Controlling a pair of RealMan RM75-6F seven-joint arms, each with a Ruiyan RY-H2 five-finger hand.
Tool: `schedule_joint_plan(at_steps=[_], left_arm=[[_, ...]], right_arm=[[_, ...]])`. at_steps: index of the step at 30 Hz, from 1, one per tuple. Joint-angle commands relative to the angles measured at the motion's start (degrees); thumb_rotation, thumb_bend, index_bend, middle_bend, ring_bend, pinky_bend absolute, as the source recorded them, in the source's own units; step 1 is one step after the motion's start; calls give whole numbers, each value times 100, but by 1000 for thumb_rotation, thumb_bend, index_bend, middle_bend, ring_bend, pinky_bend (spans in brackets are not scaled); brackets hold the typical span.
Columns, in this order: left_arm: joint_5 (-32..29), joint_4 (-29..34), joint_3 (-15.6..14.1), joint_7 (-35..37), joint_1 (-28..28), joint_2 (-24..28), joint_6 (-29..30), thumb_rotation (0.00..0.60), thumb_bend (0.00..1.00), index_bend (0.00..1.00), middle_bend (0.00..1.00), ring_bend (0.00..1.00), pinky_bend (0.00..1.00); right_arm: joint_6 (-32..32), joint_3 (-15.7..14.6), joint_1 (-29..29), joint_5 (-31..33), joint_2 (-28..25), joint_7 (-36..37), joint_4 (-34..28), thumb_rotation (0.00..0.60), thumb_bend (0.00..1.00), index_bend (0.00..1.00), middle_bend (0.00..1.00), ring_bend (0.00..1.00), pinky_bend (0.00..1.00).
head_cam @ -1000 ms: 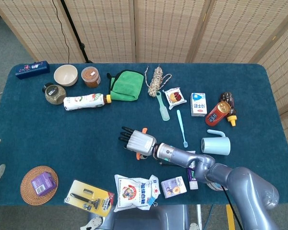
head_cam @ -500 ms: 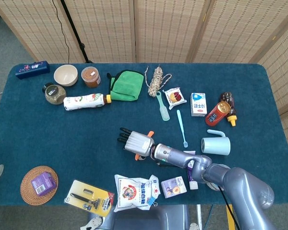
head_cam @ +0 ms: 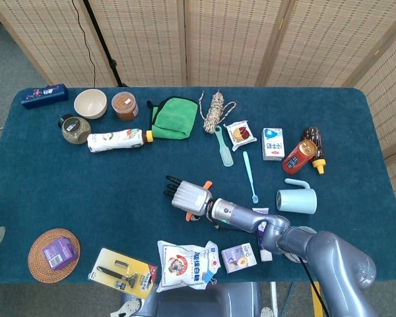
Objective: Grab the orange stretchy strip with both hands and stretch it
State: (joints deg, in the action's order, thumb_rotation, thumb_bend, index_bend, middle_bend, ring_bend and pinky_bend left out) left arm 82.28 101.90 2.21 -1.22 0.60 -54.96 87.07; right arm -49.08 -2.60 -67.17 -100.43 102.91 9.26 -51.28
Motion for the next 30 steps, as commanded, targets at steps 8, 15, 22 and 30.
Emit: schedule_joint_plan(at_steps=[8,15,22,30], left_arm=[[18,18,-1,41,9,22,-21,600,312,197,91,121,35],[45,27,3,41,16,24,-14,600,312,197,91,121,35],[58,26,3,59,7,34,4,600,311,197,91,121,36],[76,21,11,86,9,45,18,600,312,197,91,121,35]], right_arm=[[-66,136,92,167,-82,-293,-244,600,24,564,195,189,43],[14,203,138,300,-205,-531,-481,600,206,560,188,189,41],[32,252,173,383,-278,-599,-621,600,238,591,196,190,42],[37,339,200,483,-267,-677,-720,600,243,618,211,193,46]])
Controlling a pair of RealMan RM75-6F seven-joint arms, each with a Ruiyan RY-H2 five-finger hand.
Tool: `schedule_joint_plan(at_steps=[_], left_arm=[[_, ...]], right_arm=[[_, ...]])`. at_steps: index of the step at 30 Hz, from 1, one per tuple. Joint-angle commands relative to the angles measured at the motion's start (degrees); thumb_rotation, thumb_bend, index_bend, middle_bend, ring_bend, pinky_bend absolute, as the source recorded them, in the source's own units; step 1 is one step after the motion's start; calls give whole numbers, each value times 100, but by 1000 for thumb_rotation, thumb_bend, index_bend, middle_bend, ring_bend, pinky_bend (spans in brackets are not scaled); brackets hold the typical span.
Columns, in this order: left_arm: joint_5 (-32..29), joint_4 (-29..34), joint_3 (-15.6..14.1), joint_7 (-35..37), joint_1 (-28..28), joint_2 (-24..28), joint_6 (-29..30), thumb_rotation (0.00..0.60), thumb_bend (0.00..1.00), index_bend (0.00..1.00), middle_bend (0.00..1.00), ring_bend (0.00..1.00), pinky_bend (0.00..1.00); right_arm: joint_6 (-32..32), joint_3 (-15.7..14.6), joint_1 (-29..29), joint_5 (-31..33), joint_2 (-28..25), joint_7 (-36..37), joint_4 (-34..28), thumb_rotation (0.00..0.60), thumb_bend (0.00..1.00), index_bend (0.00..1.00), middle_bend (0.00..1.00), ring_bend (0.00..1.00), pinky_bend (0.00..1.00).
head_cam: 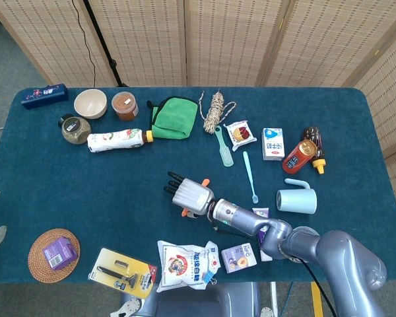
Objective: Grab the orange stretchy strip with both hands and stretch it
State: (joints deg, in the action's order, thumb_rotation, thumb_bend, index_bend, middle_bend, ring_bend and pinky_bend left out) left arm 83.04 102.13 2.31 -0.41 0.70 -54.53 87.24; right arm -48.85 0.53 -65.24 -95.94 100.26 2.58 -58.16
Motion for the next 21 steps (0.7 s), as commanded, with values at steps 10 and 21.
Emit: schedule_joint_plan(at_steps=[10,21], left_arm=[[17,-17,-3,66,-13,14,18,600,311,197,91,121,35],[27,-50,-15,151,-46,43,47,600,311,197,91,121,35]], right_arm=[[106,253,6,281,106,-309,-134,600,243,599,212,194,47],[119,514,103,653,296,-688,113,600,243,566,211,194,47]])
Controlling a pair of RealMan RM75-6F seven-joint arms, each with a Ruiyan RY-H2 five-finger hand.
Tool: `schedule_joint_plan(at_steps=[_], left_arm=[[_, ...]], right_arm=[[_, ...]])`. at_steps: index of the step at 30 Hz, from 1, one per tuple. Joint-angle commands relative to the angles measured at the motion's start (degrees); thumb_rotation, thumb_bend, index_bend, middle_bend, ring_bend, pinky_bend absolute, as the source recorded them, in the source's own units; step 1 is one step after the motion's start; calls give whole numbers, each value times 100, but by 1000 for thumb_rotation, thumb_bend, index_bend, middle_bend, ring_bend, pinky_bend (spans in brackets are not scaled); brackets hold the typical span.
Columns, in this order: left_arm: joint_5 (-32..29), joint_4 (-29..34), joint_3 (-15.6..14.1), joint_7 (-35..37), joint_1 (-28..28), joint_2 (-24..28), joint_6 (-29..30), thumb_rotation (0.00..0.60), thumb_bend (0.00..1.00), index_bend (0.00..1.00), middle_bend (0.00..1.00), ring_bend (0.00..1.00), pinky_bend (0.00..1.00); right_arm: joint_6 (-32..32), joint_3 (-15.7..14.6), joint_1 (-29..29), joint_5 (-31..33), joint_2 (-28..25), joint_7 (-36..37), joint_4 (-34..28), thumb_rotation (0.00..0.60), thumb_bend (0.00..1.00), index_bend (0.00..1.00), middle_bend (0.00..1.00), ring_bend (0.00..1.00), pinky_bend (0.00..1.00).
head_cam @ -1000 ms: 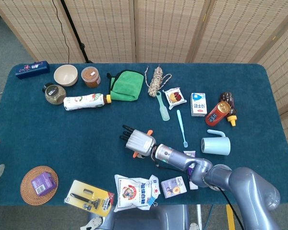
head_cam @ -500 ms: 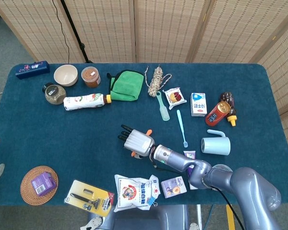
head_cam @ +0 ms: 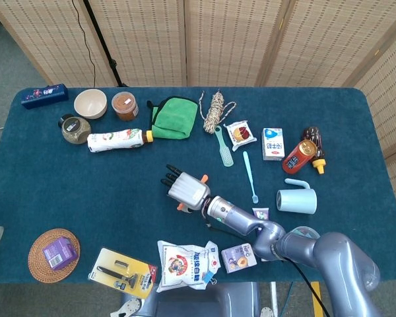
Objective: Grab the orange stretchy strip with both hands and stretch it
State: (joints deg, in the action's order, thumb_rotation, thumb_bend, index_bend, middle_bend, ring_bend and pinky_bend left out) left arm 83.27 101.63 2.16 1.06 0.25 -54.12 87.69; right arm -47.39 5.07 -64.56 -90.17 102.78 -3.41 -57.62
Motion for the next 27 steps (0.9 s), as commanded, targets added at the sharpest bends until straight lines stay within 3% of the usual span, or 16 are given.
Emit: schedule_joint_plan(at_steps=[1,8,13,27], left_arm=[[7,0,0,7,-2,3,5,600,311,197,91,121,35],[22,9,-4,24,-3,8,4,600,311,197,91,121,36],[81,32,-18,21,30,7,-40,600,312,182,91,121,35],[310,447,-127,-320,366,232,-605,600,312,80,69,98,35]], right_arm=[[-55,89,51,104,57,-127,80,600,242,561,211,194,47],[-328,354,214,388,75,-572,112,600,242,525,211,194,47],[-471,453,360,524,-188,-771,-264,600,242,494,211,194,47],[-686,264,900,579,-1418,-703,-1771,600,243,418,193,157,28]])
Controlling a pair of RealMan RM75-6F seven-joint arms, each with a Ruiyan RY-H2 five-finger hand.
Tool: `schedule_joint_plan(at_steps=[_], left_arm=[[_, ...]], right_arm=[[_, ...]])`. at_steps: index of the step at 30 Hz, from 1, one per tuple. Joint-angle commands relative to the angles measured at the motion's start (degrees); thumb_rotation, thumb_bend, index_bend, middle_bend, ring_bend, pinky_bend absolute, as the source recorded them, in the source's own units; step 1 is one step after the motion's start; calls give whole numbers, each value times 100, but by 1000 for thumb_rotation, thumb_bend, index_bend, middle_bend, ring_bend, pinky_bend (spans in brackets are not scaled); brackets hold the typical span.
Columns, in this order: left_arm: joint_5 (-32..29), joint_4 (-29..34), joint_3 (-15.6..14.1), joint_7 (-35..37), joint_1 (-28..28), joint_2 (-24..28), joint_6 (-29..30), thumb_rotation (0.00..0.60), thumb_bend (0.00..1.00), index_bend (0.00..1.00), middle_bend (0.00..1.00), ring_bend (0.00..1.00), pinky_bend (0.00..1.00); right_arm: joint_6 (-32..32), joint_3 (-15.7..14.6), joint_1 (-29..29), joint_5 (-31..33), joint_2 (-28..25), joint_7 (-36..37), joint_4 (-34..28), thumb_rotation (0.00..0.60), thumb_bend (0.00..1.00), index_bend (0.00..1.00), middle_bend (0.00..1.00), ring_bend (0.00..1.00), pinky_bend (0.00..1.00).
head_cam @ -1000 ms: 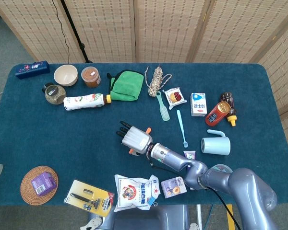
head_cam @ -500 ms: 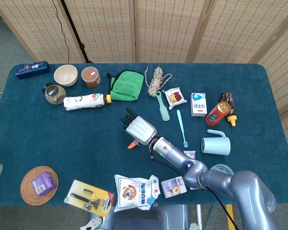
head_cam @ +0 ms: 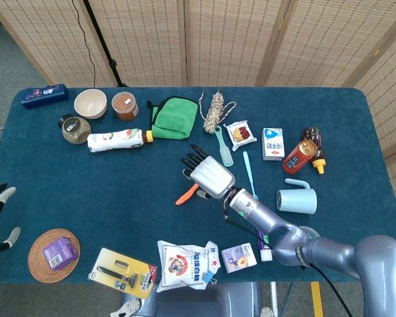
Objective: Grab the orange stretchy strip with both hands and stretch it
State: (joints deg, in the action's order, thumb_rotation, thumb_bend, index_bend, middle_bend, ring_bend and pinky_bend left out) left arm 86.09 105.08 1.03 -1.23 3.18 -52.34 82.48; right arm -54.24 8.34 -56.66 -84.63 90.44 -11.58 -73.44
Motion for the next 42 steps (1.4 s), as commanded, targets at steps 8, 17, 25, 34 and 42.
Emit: schedule_joint_plan(at_steps=[8,17,25,34,42], left_arm=[[-17,246,-18,-236,71,89,-52,600,312,80,69,97,35],[-138,269,-61,-341,50,90,-84,600,312,80,69,98,35],[-241,268,-72,-400,60,90,-132,600,312,80,69,97,35],[-337,226,-74,-400,82,79,-195,600,311,80,69,98,35],[-350,240,-71,-389,92,83,-194,600,313,80,69,98,35]], right_arm=[[408,-88,-33,61,-72,451,300,600,243,409,180,128,2],[575,-215,-338,-329,500,1048,1402,600,243,421,180,121,0],[736,-376,-645,-649,915,1507,2192,600,233,430,180,121,0],[798,-608,-855,-934,1205,1902,2866,600,228,448,180,121,0],[872,-773,-944,-1053,1323,2123,3196,600,228,461,181,122,0]])
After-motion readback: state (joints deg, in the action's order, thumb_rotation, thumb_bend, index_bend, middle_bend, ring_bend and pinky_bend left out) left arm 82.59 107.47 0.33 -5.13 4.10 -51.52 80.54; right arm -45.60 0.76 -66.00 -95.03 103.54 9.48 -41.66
